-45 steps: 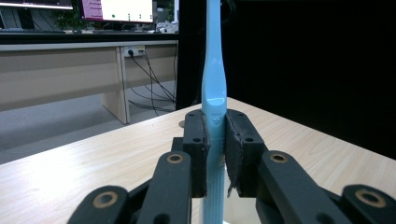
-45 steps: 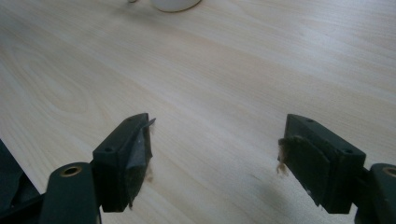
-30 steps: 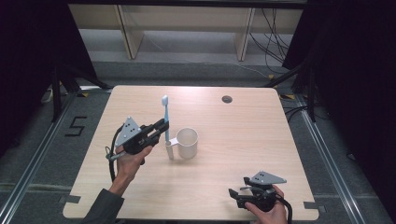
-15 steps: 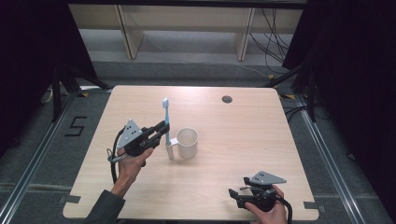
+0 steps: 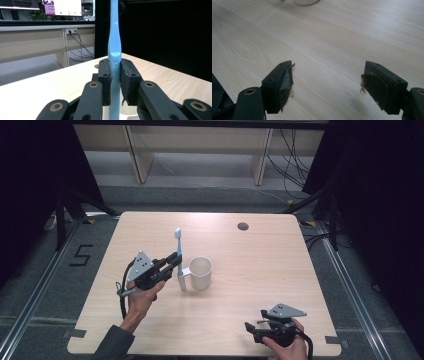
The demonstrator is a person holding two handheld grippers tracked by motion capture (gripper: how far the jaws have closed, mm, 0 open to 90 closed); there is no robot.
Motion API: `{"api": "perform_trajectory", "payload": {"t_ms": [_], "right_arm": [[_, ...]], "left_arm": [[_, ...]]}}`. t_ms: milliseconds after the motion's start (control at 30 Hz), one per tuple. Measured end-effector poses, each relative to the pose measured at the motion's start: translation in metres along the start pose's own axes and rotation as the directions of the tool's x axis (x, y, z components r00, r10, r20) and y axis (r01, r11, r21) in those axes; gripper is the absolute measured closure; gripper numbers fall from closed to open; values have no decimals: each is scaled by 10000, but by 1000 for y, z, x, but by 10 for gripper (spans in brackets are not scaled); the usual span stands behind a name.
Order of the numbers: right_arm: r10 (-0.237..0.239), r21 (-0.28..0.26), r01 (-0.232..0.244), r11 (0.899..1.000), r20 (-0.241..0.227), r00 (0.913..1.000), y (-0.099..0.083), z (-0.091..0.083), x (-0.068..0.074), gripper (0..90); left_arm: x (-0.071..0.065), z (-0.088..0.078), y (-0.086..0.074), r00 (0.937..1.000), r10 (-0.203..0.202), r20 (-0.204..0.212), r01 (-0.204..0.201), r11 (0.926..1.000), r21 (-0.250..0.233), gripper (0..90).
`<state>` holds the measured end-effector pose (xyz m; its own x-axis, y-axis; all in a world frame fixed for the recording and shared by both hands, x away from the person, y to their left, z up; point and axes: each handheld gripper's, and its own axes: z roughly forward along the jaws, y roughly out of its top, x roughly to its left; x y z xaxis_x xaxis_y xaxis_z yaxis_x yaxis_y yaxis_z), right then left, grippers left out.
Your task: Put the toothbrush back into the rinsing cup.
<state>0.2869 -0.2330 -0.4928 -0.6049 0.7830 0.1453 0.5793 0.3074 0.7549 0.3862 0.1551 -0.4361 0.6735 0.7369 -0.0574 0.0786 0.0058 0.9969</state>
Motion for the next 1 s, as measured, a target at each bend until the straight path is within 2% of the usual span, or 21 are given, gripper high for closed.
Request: {"api": "perform_trajectory", "payload": {"t_ms": [367,433,733,833,1000], "right_arm": [[-25,-6,25,10000,1,10000,0,0,0,249],[75,28,-75,10000,-19,10000,0,0,0,250],[-8,46,7,10000,74,10000,0,-1,0,250],[80,42,-80,10000,-36,10000,0,0,1,249],[-71,-5,71,10000,73,9999,0,0,0,250]], "left_arm": [[-1,1,-12,10000,-53,-71,52,10000,-80,784],[-1,0,-14,9998,-34,-183,34,10000,-5,784],[-3,0,-26,9997,-43,-240,45,10000,83,784],[-4,0,-31,9996,-122,-254,125,9998,134,784],[-4,0,-36,9995,-129,-272,135,9997,197,783]]}}
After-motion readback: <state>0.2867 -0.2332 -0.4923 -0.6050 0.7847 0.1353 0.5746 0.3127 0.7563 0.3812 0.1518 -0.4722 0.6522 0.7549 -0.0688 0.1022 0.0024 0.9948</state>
